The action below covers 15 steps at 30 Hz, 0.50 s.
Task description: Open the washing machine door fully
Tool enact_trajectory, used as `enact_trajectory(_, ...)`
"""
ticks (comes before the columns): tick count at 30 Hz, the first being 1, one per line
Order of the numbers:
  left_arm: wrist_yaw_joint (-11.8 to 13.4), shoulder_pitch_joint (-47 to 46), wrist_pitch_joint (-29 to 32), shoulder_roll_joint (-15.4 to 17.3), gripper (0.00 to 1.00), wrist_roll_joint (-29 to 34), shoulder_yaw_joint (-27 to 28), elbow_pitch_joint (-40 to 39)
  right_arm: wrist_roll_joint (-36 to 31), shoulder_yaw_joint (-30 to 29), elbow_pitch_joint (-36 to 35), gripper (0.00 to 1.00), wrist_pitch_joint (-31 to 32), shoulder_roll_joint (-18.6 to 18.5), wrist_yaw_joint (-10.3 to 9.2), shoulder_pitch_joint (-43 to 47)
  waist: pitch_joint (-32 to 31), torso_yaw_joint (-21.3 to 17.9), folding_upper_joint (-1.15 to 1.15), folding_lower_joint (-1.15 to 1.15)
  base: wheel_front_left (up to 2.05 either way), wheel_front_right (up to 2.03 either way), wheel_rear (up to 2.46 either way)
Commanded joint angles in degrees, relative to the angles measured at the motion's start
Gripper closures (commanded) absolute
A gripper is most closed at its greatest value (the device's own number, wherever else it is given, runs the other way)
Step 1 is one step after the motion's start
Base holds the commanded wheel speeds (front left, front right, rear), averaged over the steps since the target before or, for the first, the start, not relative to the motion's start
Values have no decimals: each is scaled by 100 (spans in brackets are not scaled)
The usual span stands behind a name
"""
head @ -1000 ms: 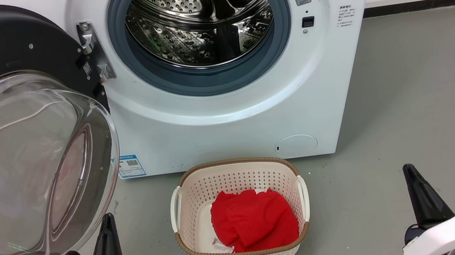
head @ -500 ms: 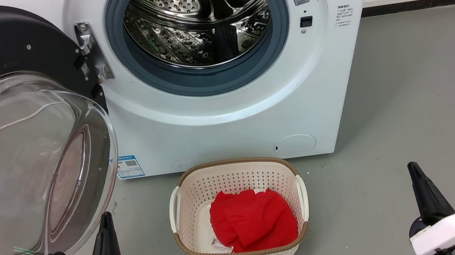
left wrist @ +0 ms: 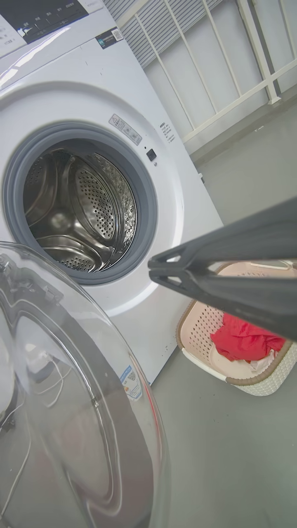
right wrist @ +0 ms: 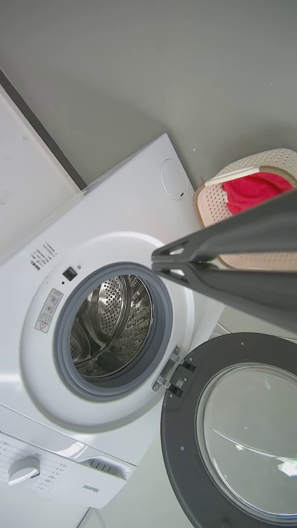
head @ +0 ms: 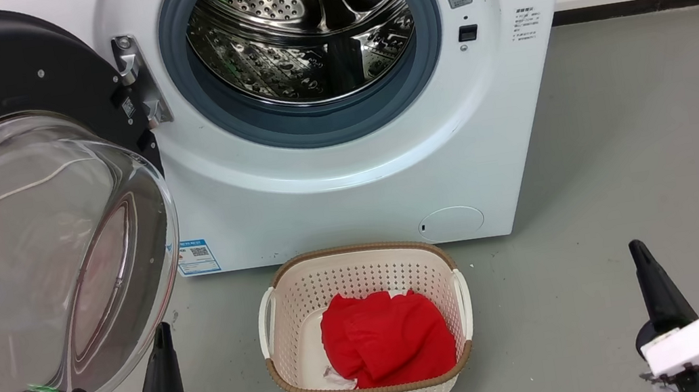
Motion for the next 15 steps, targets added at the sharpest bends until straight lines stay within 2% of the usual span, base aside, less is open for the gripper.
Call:
enact_trajectory(1,-24,-152,42,16,100,-183,31,-50,191,-29,-42,100,27,-47,0,-167,0,-2,0,0,0,0,0)
enact_trajectory(15,-45,-224,293,4,100,-1203,67,-10,1208,-91,58,100,223,-56,0,-262,3,-27,0,0,0,0,0)
